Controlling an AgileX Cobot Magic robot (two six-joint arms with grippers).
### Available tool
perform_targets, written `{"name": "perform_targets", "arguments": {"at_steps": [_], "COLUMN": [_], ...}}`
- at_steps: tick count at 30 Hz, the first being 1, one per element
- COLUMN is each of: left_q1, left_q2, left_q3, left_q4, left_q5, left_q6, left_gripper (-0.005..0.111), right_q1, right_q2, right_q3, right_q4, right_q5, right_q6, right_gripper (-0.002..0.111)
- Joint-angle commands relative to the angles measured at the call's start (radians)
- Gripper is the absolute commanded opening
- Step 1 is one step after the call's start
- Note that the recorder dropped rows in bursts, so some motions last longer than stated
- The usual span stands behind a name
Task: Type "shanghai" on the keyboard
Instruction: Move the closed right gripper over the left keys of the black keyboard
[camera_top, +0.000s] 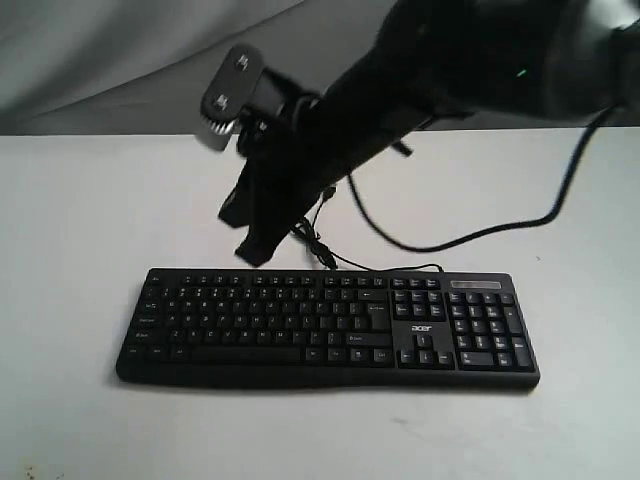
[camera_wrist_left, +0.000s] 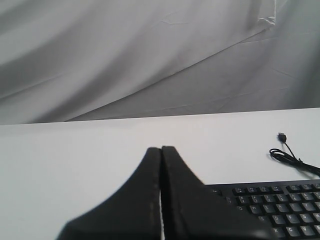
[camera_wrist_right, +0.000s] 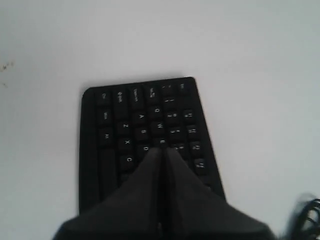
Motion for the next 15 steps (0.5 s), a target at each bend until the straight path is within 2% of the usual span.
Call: {"name": "perform_targets", "arguments": {"at_steps": [1,7,11,15], "left_q1": [-0.006,-0.006,-0.006,-0.006], "left_q2": [-0.002,-0.002,-0.002,-0.002], "left_q3": [0.002,0.002,0.002,0.002], "left_q4": [0.0,0.0,0.0,0.0], "left_q5": [-0.006,-0.006,-0.006,-0.006], "left_q6": [-0.003,-0.003,-0.003,-0.003], "left_gripper": [0.0,0.0,0.0,0.0], "right_q1": [0.081,0.138,0.145,0.145], "right_q2": [0.11,0.241,0.303,0.342], "right_q3": [-0.006,-0.123,-0.223,-0.239], "right_q4": [-0.028,-0.028,-0.035,-0.041], "right_q5": [-0.093,-0.093,-0.047,-0.05], "right_q6": [0.007,0.065,0.104,0.112], "right_gripper": [0.0,0.0,0.0,0.0]}}
